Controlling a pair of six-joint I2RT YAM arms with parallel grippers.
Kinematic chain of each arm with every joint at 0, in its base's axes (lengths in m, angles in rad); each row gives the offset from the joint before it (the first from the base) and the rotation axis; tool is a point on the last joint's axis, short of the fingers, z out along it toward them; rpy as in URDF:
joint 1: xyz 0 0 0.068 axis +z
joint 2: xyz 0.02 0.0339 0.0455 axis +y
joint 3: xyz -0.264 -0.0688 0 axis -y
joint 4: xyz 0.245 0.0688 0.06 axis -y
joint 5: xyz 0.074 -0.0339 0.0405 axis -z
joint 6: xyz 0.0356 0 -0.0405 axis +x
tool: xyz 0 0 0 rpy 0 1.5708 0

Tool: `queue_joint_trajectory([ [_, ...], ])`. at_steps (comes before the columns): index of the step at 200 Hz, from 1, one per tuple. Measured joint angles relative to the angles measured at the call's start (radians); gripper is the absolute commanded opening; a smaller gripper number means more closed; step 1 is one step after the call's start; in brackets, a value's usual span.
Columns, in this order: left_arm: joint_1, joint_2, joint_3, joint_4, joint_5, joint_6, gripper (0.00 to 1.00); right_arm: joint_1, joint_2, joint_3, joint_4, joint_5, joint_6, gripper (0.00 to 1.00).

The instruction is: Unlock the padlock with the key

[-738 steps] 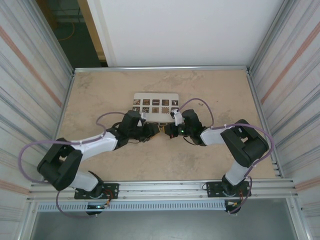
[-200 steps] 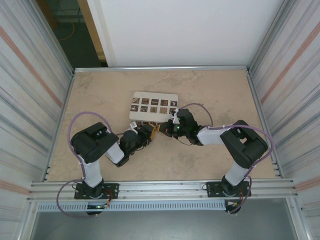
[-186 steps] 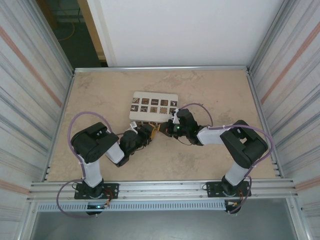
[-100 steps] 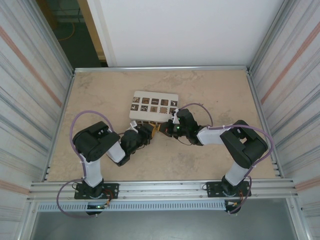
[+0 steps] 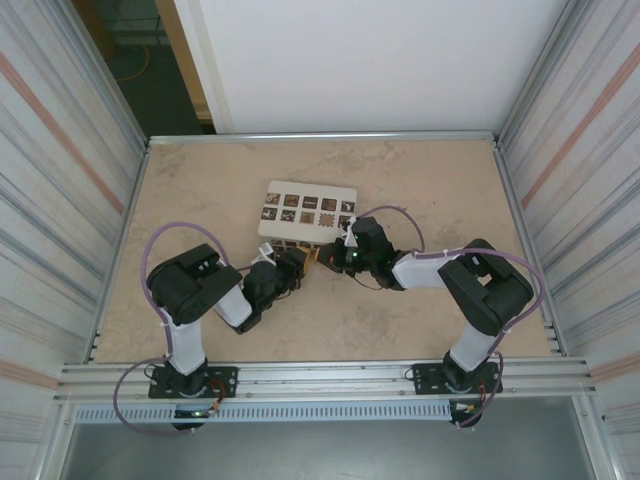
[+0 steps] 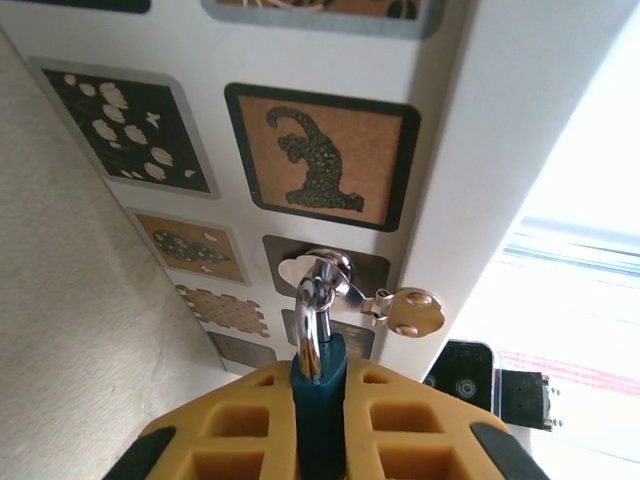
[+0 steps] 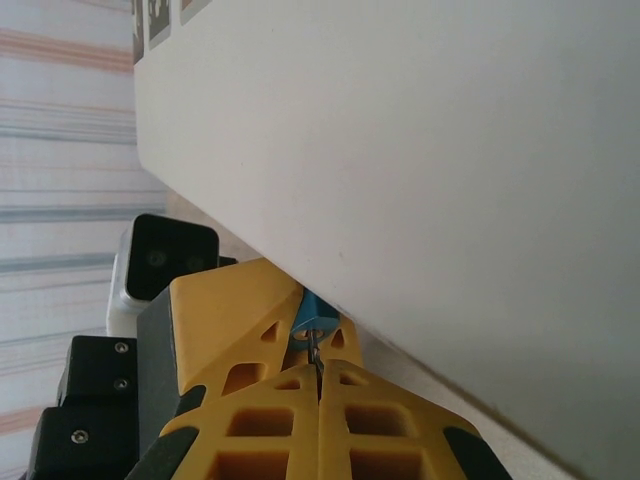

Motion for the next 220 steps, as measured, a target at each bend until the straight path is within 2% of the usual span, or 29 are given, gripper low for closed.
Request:
queue_joint_trajectory([
  [36, -0.004, 0.000, 0.004, 0.001, -0.036, 0.000, 0.00, 0.001, 0.012, 0.010, 0.015, 0.005, 0.018, 0.00],
  [60, -0.006, 0.000, 0.004, 0.002, -0.038, 0.000, 0.00, 0.001, 0.010, 0.009, 0.015, 0.007, 0.019, 0.26],
  [78, -0.022, 0.000, 0.001, -0.006, -0.025, 0.001, 0.00, 0.002, -0.010, -0.005, 0.008, 0.026, 0.020, 0.38],
  [105, -0.024, -0.001, 0.000, -0.010, -0.003, 0.000, 0.00, 0.001, -0.112, -0.075, -0.059, 0.066, -0.011, 0.52],
  [133, -0.023, -0.035, 0.000, -0.060, 0.009, 0.000, 0.00, 0.000, -0.259, -0.129, -0.176, 0.118, -0.093, 0.58],
  [172, -0.023, -0.158, 0.005, -0.258, 0.045, -0.018, 0.00, 0.012, -0.494, -0.146, -0.314, 0.211, -0.358, 0.62],
  [220, -0.023, -0.334, 0.065, -0.628, 0.088, -0.049, 0.00, 0.158, -0.702, -0.213, -0.313, 0.340, -0.922, 0.63],
])
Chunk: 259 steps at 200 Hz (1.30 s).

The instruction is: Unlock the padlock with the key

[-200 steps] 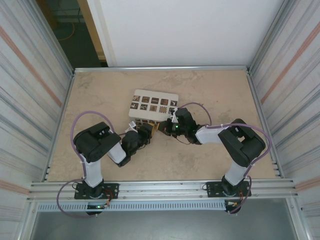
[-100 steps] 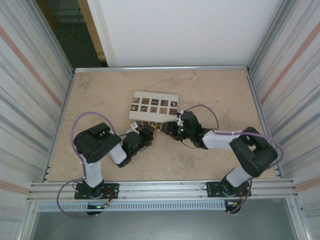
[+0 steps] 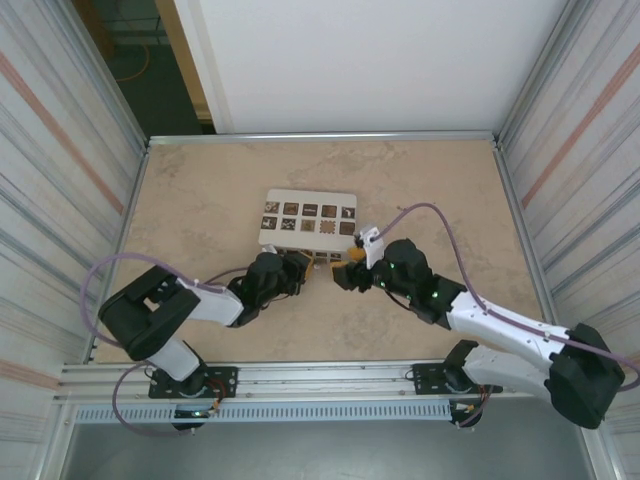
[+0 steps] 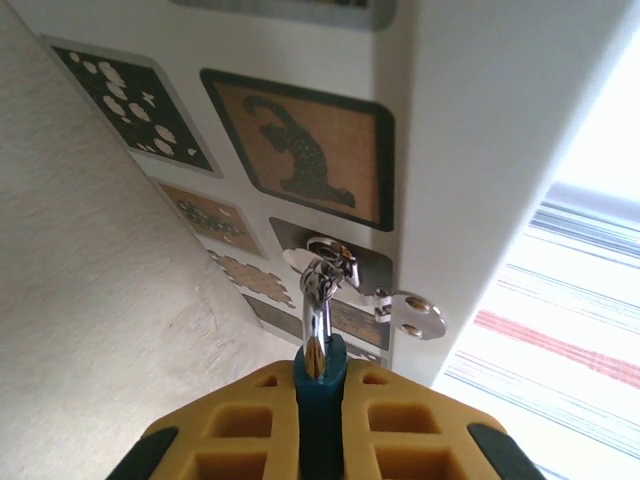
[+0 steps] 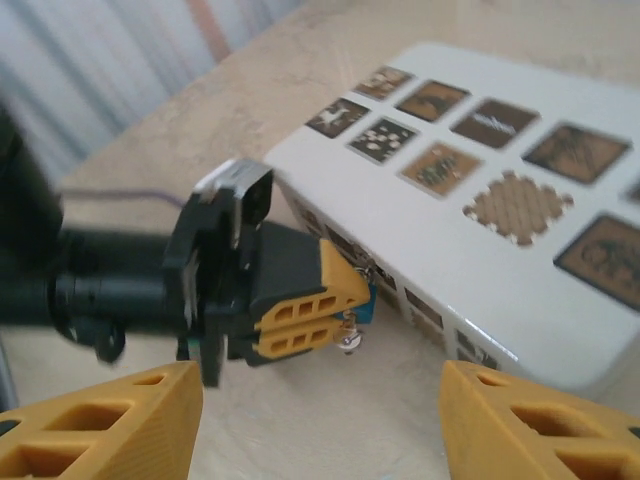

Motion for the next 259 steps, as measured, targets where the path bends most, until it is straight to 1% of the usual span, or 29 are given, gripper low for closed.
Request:
queue_joint_trajectory([
  [25, 0.000, -0.064, 0.045, -0.182, 0.015, -0.018, 0.00, 0.074, -0.002, -0.033, -0.009, 0.059, -0.274, 0.63],
  [50, 0.000, -0.106, 0.087, -0.332, 0.030, -0.038, 0.00, 0.151, 0.048, -0.034, 0.001, 0.169, -0.512, 0.63],
  [78, 0.001, -0.141, 0.129, -0.474, 0.049, -0.048, 0.00, 0.207, 0.147, -0.036, 0.048, 0.259, -0.703, 0.61],
  [96, 0.008, -0.151, 0.151, -0.539, 0.066, -0.052, 0.00, 0.214, 0.209, -0.036, 0.081, 0.282, -0.792, 0.56],
  [121, 0.019, -0.159, 0.163, -0.581, 0.084, -0.056, 0.00, 0.207, 0.261, -0.036, 0.111, 0.271, -0.855, 0.44],
  [145, 0.026, -0.163, 0.167, -0.597, 0.093, -0.058, 0.00, 0.193, 0.293, -0.026, 0.123, 0.234, -0.871, 0.36],
  [191, 0.027, -0.163, 0.169, -0.601, 0.106, -0.058, 0.00, 0.168, 0.353, 0.008, 0.185, 0.171, -0.867, 0.33],
  [219, 0.032, -0.163, 0.170, -0.602, 0.115, -0.058, 0.00, 0.163, 0.400, 0.032, 0.224, 0.155, -0.867, 0.29],
  [245, 0.032, -0.163, 0.170, -0.602, 0.116, -0.058, 0.00, 0.160, 0.433, 0.050, 0.240, 0.148, -0.867, 0.20],
  [259, 0.032, -0.163, 0.170, -0.602, 0.117, -0.058, 0.00, 0.158, 0.447, 0.057, 0.248, 0.144, -0.867, 0.18],
])
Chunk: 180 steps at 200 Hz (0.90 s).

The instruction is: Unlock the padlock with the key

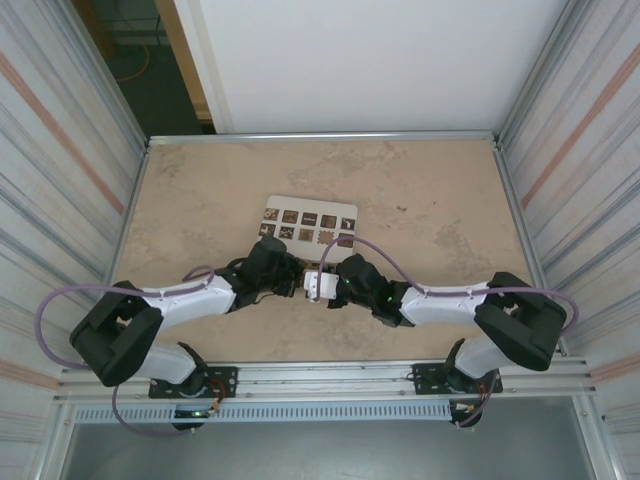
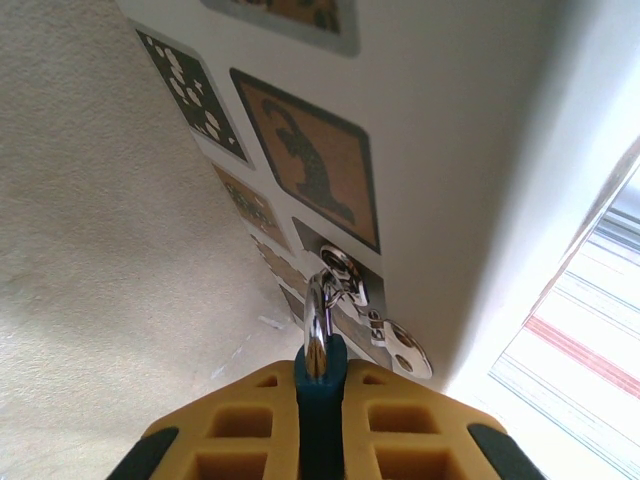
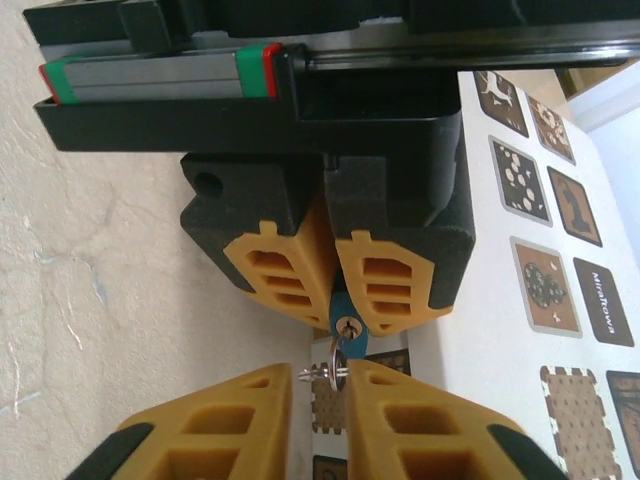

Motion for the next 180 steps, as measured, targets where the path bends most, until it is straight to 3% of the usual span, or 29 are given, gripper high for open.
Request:
queue_joint_trajectory([
  [90, 0.002, 0.000, 0.000, 0.001, 0.007, 0.000, 0.00, -0.018, 0.048, 0.005, 0.031, -0.003, 0.000, 0.16],
  [112, 0.002, 0.000, 0.000, 0.001, 0.008, 0.001, 0.00, -0.022, 0.052, 0.009, 0.034, -0.002, 0.000, 0.10],
  [180, 0.013, 0.001, 0.000, 0.000, 0.005, 0.003, 0.00, -0.023, 0.077, 0.023, 0.053, 0.002, 0.001, 0.06],
])
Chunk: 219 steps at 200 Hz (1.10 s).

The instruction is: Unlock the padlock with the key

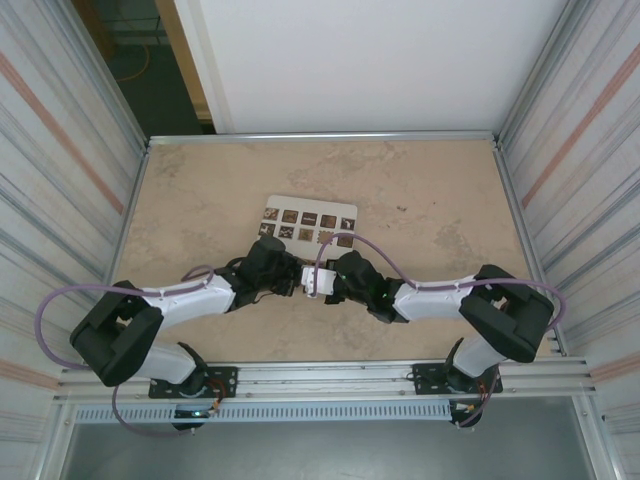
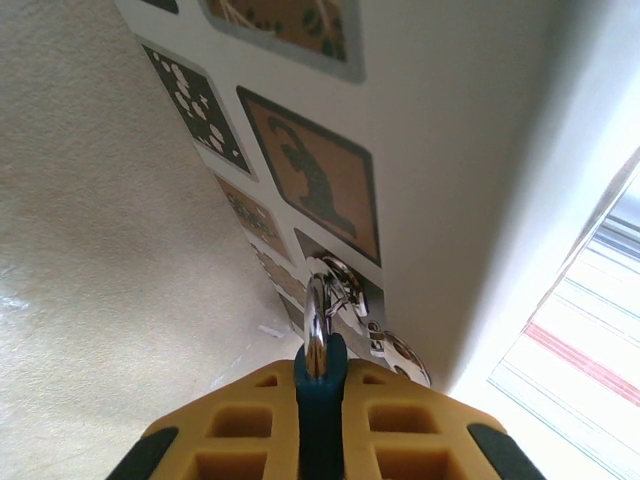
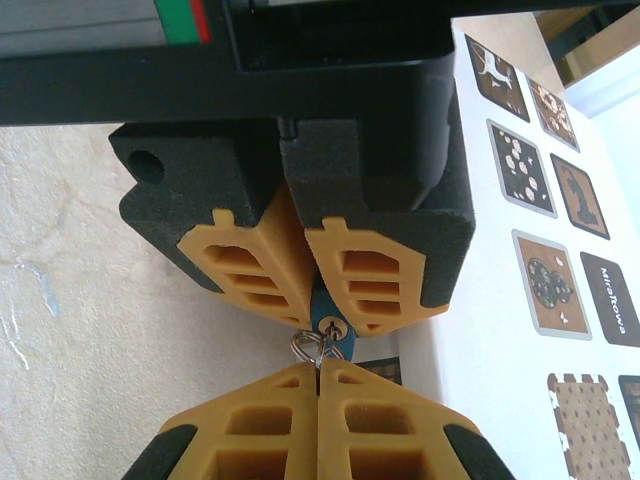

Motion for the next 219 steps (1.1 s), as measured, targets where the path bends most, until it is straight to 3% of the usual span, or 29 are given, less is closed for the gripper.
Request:
queue_joint_trajectory([
  [120, 0.015, 0.006, 0.000, 0.009, -0.040, 0.026, 0.00, 0.000, 0.090, 0.033, 0.080, 0.026, 0.010, 0.07],
  [169, 0.015, 0.011, -0.002, 0.023, -0.046, 0.026, 0.00, 0.000, 0.087, 0.050, 0.040, 0.026, 0.172, 0.06],
  [219, 0.015, 0.016, -0.012, 0.053, -0.053, 0.023, 0.00, -0.024, 0.084, 0.082, -0.025, -0.015, 0.448, 0.02],
])
